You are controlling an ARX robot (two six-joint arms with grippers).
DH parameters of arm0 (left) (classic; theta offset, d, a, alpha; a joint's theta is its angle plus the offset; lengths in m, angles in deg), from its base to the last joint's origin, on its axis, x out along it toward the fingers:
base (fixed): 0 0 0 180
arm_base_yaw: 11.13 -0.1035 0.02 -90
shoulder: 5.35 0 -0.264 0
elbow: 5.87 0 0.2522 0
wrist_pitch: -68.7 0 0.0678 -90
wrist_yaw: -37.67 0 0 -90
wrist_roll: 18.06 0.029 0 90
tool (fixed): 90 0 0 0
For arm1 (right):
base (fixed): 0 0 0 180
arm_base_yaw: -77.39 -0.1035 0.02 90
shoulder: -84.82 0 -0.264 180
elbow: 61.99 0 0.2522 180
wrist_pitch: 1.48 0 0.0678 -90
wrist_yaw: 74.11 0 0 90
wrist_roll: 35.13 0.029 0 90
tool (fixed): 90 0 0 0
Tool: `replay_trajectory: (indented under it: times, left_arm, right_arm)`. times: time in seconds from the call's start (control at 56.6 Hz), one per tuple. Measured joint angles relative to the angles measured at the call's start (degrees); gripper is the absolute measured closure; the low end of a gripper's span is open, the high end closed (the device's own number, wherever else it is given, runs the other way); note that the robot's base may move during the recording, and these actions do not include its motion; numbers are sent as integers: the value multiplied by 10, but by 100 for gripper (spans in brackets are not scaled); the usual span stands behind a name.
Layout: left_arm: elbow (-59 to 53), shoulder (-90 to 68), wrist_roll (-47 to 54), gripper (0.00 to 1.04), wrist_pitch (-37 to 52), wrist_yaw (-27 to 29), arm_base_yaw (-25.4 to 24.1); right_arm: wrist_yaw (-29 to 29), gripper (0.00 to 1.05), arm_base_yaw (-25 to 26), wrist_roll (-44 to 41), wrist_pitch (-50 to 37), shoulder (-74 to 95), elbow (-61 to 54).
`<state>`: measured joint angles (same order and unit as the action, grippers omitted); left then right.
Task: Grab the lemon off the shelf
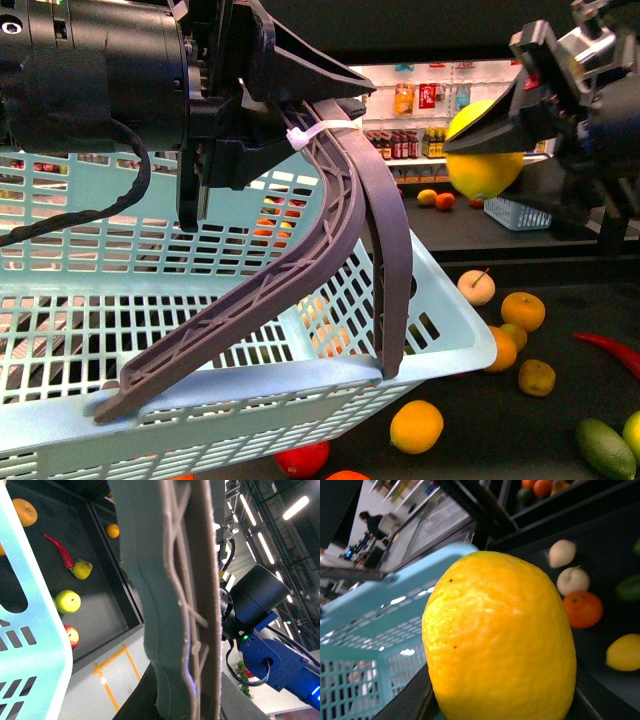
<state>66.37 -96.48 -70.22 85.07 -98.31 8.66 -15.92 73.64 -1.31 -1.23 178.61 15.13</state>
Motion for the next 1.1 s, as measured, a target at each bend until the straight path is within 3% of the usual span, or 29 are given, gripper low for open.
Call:
replay_trajectory:
  times: [0.248,0.601,1.008,1.096]
  left_arm:
    - [0,0,0,96,0,0,0]
    - [0,0,0,96,0,0,0]
    - [0,0,-1,96,0,-1,0]
    - [0,0,-2,96,-1,-1,0]
  right_arm:
    - [-6,57,-63,2,-6,0,-35]
    - [13,57,-107,-20,-3,2,-57]
    - [12,1,-93,-37,-26,3,-59]
    - [9,3,-75,-33,-36,2,-57]
